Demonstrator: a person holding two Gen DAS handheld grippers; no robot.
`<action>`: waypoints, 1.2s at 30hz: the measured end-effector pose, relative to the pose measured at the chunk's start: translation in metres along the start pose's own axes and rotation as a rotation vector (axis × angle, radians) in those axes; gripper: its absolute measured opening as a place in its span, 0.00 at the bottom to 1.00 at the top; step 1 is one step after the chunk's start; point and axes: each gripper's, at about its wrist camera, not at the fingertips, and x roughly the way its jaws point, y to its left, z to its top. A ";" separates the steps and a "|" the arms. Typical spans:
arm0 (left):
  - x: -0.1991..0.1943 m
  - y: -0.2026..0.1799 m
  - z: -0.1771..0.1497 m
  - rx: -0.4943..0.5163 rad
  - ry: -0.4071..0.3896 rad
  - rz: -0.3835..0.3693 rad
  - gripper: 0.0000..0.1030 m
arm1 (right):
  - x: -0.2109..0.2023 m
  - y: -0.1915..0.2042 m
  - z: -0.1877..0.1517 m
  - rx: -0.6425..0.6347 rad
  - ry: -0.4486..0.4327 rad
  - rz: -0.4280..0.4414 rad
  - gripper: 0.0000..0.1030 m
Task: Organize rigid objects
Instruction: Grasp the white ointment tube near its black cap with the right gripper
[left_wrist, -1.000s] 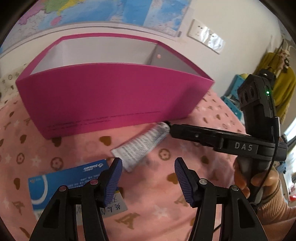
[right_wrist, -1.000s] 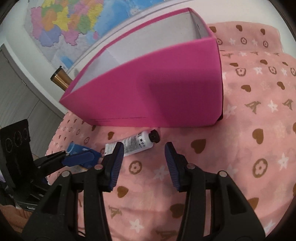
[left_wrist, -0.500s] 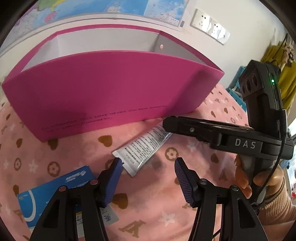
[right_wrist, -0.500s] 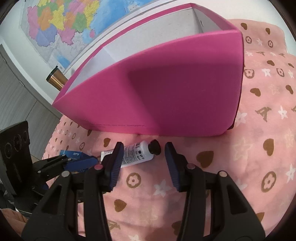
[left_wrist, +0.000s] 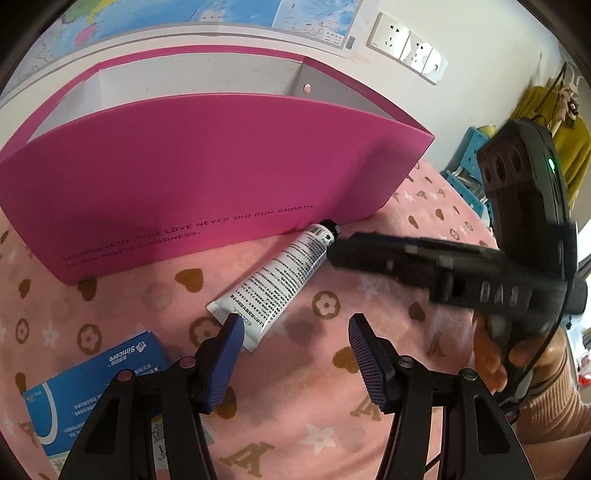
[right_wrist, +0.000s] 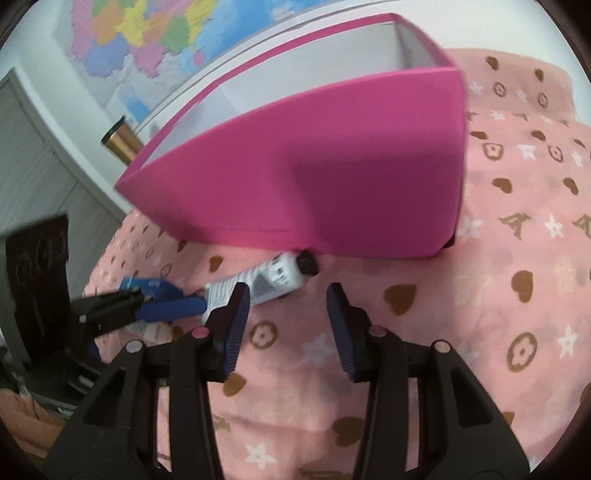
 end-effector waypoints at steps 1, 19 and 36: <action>-0.001 0.000 0.000 0.002 0.000 0.001 0.58 | 0.000 -0.002 0.002 0.011 -0.002 0.005 0.45; -0.002 -0.004 -0.004 0.040 -0.013 -0.008 0.62 | -0.003 0.007 -0.009 -0.049 0.035 -0.021 0.34; -0.017 0.016 -0.006 -0.046 -0.037 -0.050 0.63 | -0.028 -0.008 -0.027 0.019 -0.001 -0.052 0.34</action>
